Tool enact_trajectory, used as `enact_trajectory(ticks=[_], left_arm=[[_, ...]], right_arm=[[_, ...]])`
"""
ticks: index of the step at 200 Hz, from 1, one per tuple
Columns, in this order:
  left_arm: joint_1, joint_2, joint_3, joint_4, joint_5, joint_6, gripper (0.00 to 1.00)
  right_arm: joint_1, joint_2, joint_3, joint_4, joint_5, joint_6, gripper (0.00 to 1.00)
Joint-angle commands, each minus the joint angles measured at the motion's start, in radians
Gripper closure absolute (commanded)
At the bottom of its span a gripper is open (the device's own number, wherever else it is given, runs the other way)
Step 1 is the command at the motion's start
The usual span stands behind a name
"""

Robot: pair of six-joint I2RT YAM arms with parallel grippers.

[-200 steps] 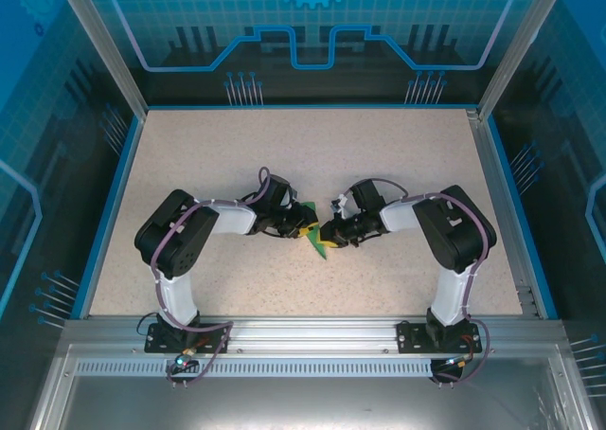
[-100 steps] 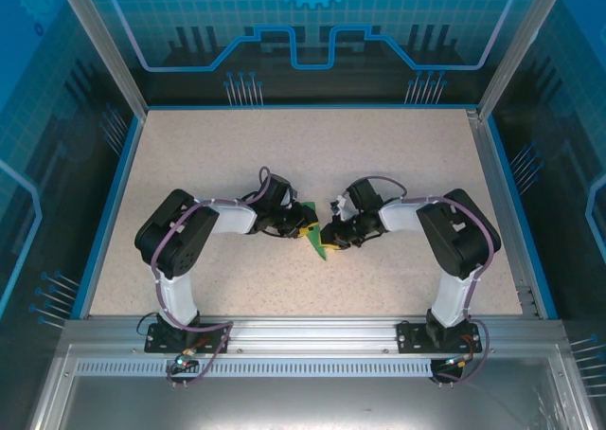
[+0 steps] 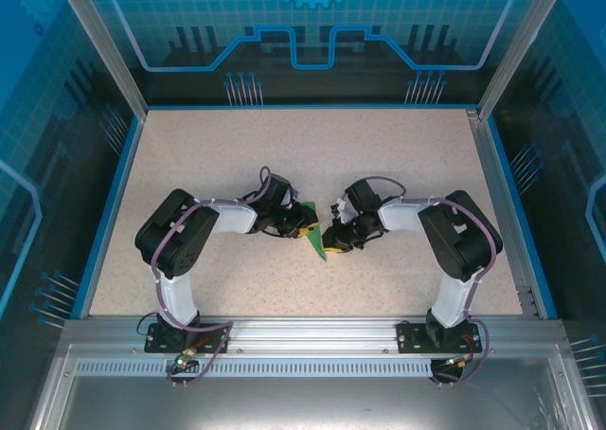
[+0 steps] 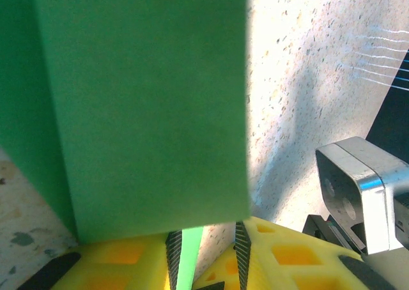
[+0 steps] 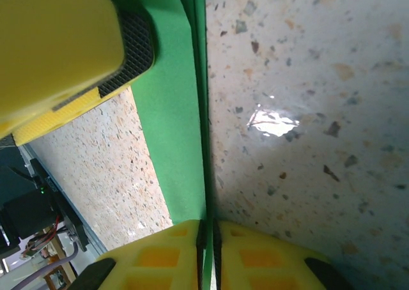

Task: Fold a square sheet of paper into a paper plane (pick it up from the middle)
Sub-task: Fold the wing for the fifth time at the center of the table.

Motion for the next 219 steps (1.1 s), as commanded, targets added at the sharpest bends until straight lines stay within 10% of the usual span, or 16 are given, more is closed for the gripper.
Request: enact_trajectory(ticks=[1, 78, 219], left_arm=[[-0.002, 0.028, 0.000, -0.085, -0.025, 0.020, 0.68], [-0.002, 0.029, -0.006, -0.082, -0.019, 0.025, 0.68], [-0.002, 0.030, 0.002, -0.095, -0.014, 0.034, 0.68]], right_arm=[[0.026, -0.016, -0.029, -0.100, 0.086, 0.012, 0.85], [0.005, -0.182, -0.031, 0.046, 0.008, 0.133, 0.88], [0.058, 0.020, 0.013, 0.112, -0.015, 0.158, 0.91]])
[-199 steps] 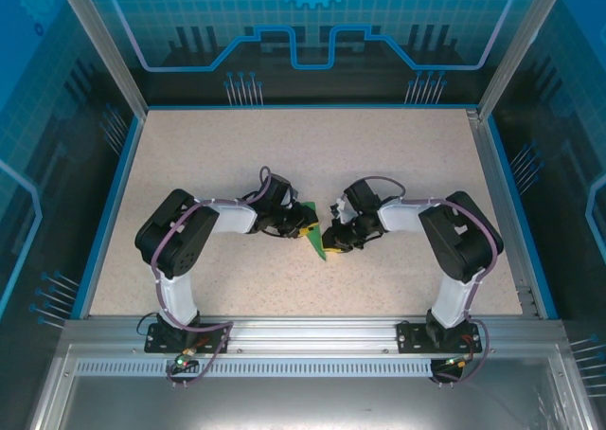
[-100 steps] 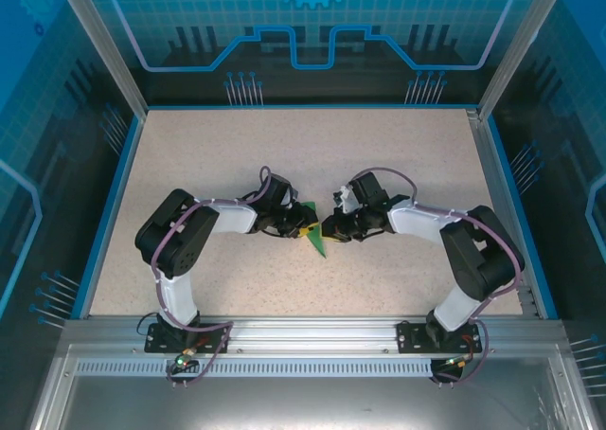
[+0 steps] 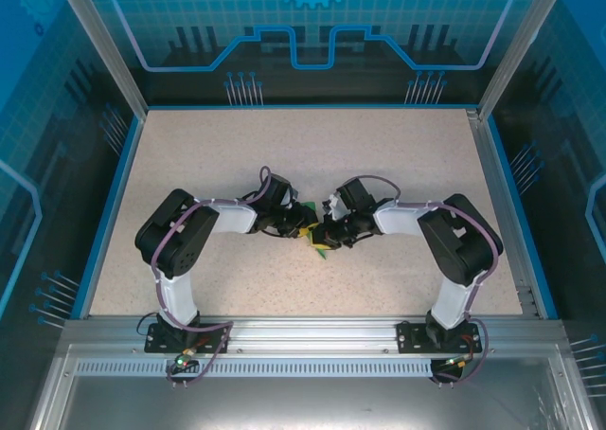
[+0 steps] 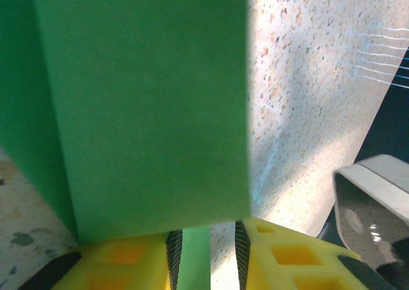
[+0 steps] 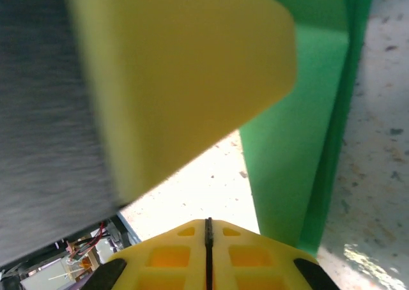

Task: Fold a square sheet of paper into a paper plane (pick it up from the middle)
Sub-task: Fold the wing for the fifth time at the center of the table.

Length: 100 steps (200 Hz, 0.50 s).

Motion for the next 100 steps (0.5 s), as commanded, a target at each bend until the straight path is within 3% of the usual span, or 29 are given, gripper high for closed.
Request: enact_trajectory(ticks=[1, 100], left_arm=[[-0.002, 0.030, 0.002, -0.094, -0.021, 0.027, 0.68], [-0.002, 0.039, 0.002, -0.102, -0.026, 0.024, 0.69]], right_arm=[[-0.001, 0.036, 0.007, -0.020, 0.020, -0.018, 0.92], [-0.010, 0.053, -0.080, -0.055, 0.018, -0.061, 0.91]])
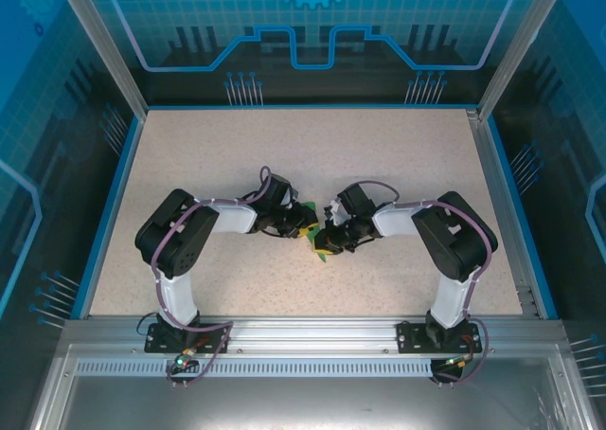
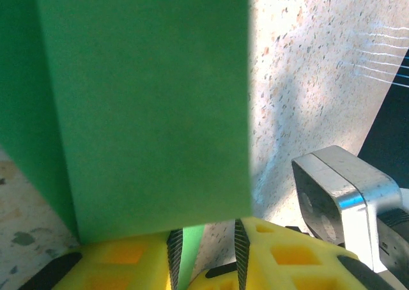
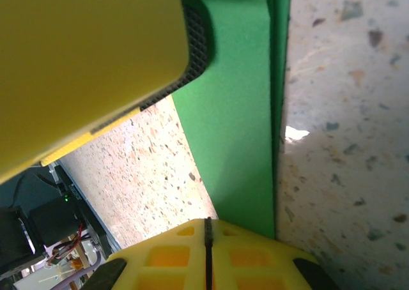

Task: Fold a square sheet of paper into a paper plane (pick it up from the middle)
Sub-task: Fold the wing for the fifth time at the center of the table.

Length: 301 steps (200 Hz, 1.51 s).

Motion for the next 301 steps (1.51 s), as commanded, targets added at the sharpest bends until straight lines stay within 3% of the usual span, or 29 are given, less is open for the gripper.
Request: enact_trajectory(ticks=[1, 119, 225, 279, 301], left_arm=[[-0.002, 0.039, 0.001, -0.099, -0.025, 0.020, 0.69], [-0.001, 0.058, 0.000, -0.115, -0.043, -0.011, 0.71], [0.000, 0.050, -0.001, -0.118, -0.041, -0.008, 0.71], [-0.001, 0.045, -0.008, -0.116, -0.036, -0.006, 0.71], [-0.001, 0.044, -0.010, -0.116, -0.036, -0.004, 0.71]], right_arm=[[-0.006, 0.022, -0.044, -0.085, 0.010, -0.031, 0.91], [0.005, -0.036, -0.099, -0.192, -0.040, -0.135, 0.89], [0.032, -0.088, -0.150, -0.277, 0.005, -0.171, 0.87], [0.016, -0.278, -0.081, -0.297, 0.001, -0.164, 0.88], [0.002, -0.274, -0.033, -0.263, -0.004, -0.132, 0.87]])
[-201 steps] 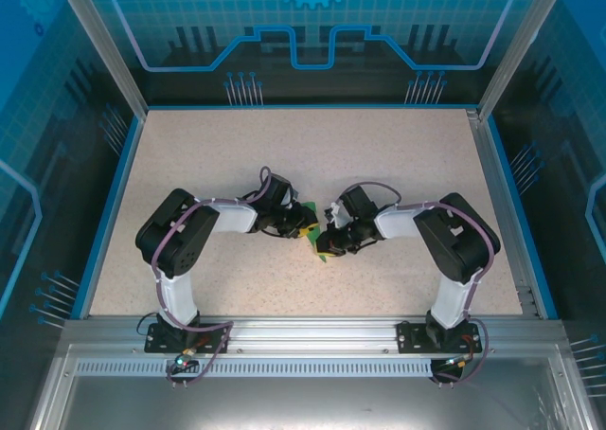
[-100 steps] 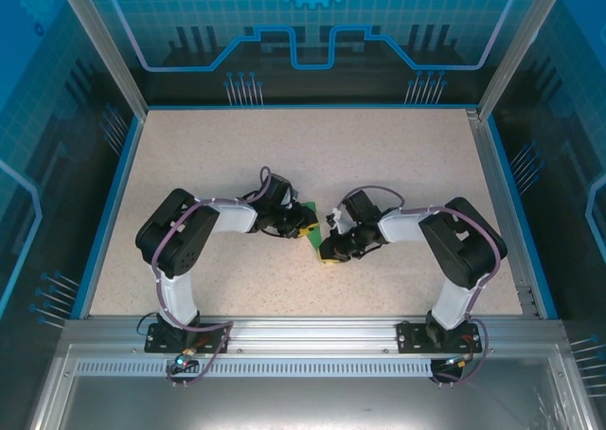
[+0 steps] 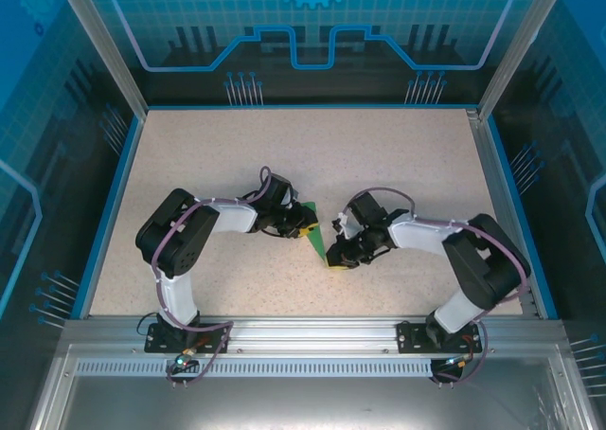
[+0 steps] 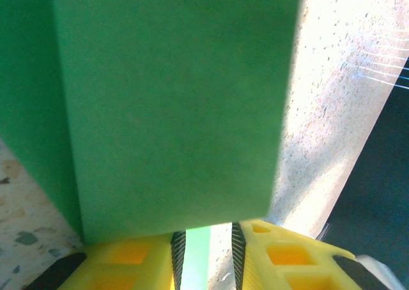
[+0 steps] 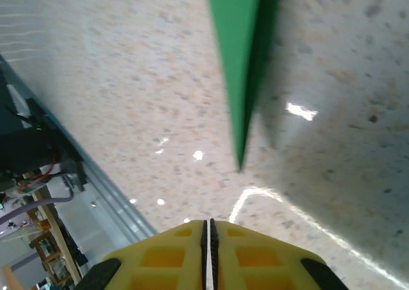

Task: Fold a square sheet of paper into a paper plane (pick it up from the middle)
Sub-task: Fold the wing for the fifth time at the center of the table.

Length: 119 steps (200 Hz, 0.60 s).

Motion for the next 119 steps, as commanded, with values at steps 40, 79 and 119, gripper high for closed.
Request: enact_trajectory(ticks=[40, 79, 119], left_arm=[[-0.002, 0.043, -0.011, -0.098, -0.028, 0.003, 0.71], [-0.001, 0.043, -0.009, -0.092, -0.023, 0.002, 0.71], [-0.002, 0.040, -0.011, -0.086, -0.021, -0.003, 0.70]], right_arm=[[-0.008, 0.130, 0.130, 0.167, -0.020, 0.183, 0.88], [-0.010, 0.208, 0.146, 0.241, 0.024, 0.245, 0.90], [-0.028, 0.253, 0.141, 0.223, 0.047, 0.205, 0.90]])
